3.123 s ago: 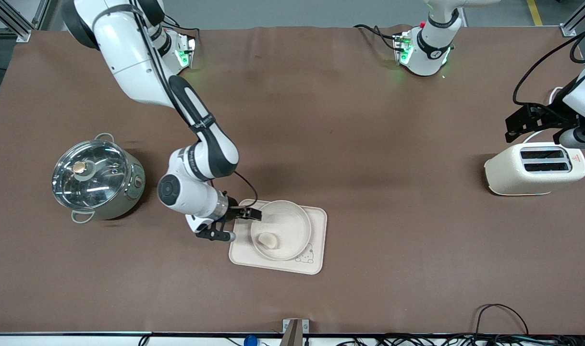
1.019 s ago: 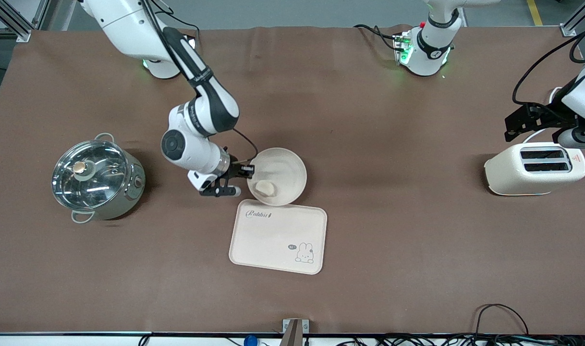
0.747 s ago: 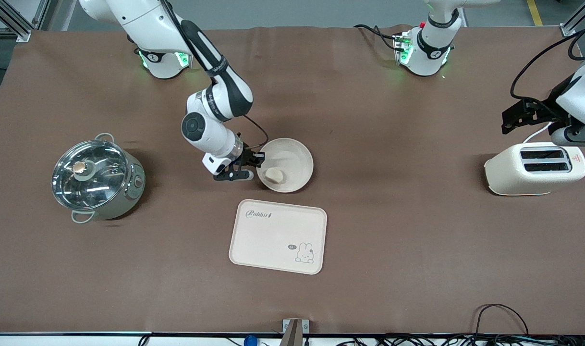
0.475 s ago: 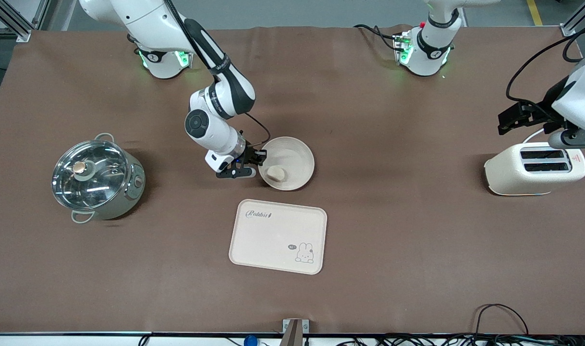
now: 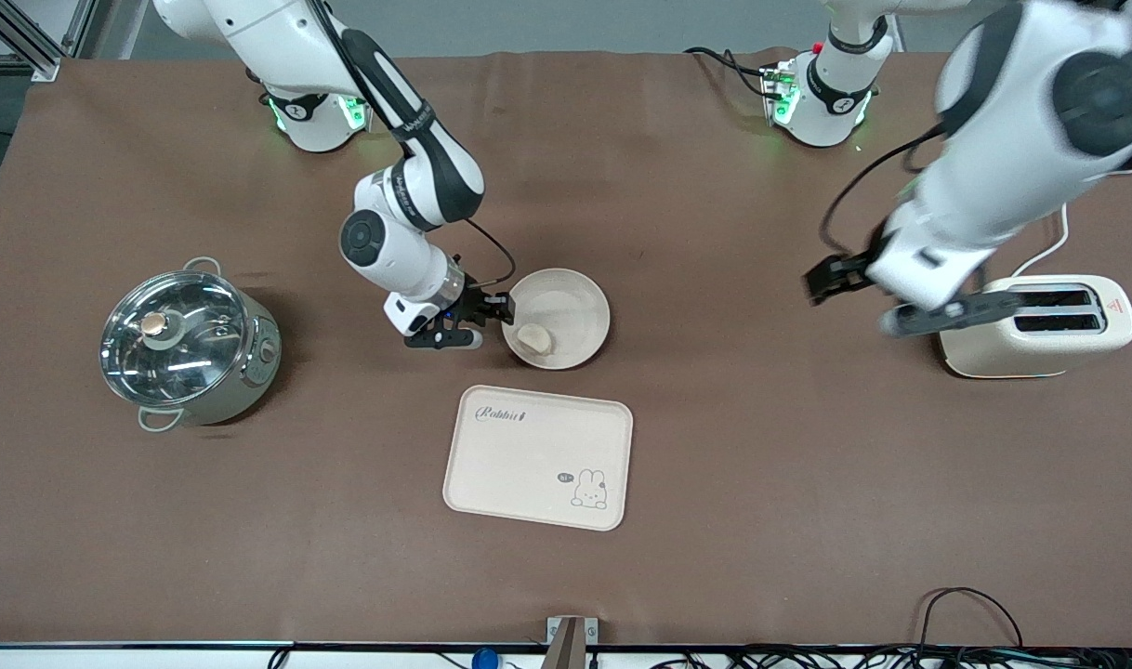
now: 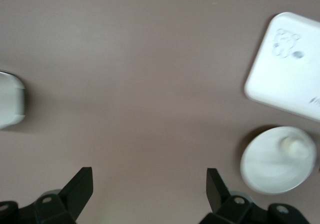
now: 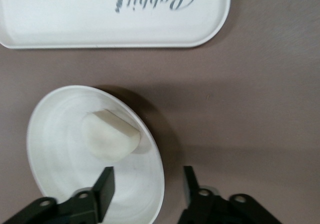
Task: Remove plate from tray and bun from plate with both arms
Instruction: 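Release the plate with the right gripper while the left gripper reaches the bun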
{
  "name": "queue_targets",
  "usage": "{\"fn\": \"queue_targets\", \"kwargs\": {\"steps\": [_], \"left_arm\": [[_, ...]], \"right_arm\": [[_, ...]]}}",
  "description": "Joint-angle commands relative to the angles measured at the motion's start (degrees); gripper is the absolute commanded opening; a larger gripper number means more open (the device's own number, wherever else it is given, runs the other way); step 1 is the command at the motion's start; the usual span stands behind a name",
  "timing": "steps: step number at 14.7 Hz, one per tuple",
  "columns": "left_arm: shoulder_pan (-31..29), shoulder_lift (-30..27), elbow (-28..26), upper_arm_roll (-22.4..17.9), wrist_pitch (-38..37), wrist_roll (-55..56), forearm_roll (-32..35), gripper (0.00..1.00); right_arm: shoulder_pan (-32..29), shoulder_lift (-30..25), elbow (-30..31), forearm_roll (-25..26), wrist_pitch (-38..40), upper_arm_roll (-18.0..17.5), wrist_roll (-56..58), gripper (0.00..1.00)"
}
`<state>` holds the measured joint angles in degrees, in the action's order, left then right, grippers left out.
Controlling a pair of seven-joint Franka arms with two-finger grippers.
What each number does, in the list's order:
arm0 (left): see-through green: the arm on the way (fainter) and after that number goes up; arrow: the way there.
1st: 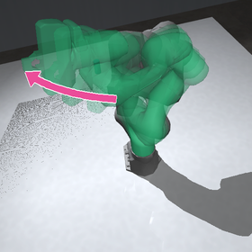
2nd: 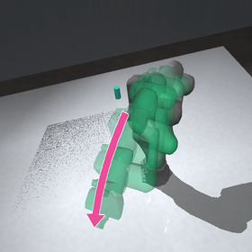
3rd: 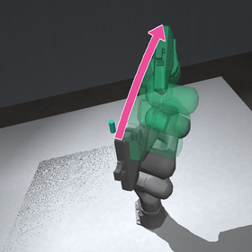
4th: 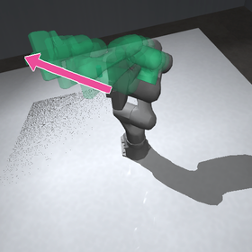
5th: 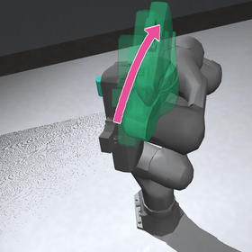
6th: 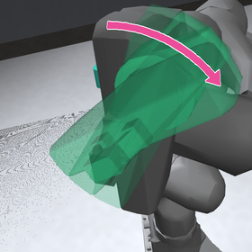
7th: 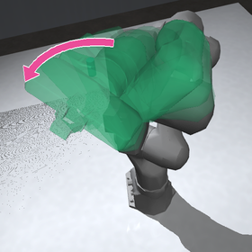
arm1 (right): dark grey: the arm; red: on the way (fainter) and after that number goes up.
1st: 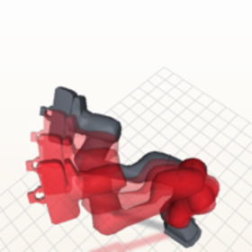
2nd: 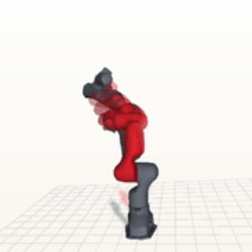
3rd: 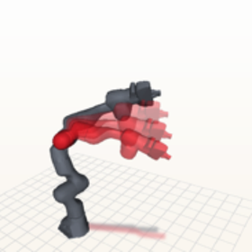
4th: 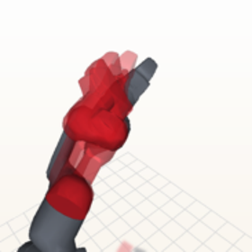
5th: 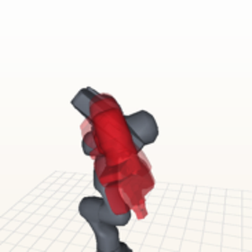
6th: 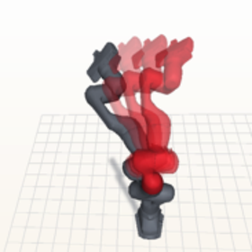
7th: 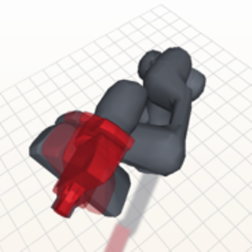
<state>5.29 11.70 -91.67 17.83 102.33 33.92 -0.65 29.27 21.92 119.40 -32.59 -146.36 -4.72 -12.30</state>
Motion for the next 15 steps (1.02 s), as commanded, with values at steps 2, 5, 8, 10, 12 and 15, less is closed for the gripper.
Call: {"fn": "queue_targets", "kwargs": {"steps": [2,5,8,10,12,15], "left_arm": [[7.2,10.0,1.6,2.4,10.8,13.1,0.4,1.00],[13.1,17.2,2.3,2.4,23.2,14.3,2.3,1.00],[19.1,23.6,2.3,2.0,38.9,24.7,2.5,1.00],[23.2,28.0,3.4,1.0,42.7,26.9,6.1,1.00],[26.9,30.6,4.2,-1.3,42.7,29.6,9.7,1.00],[29.2,33.4,4.1,-2.6,42.8,31.5,10.8,0.99]], "right_arm": [[-8.7,-9.4,1.5,0.7,9.3,-0.1,4.5,1.00],[-14.7,-12.7,-1.9,9.0,16.9,2.3,5.9,1.00],[-22.7,-14.7,-11.8,21.6,35.3,2.6,8.5,1.00],[-27.0,-15.5,-17.2,26.1,43.3,2.5,11.2,1.00],[-29.7,-18.1,-18.7,31.4,45.4,3.4,16.6,1.00],[-29.6,-20.2,-22.0,33.0,51.2,7.7,20.6,1.00]]}}
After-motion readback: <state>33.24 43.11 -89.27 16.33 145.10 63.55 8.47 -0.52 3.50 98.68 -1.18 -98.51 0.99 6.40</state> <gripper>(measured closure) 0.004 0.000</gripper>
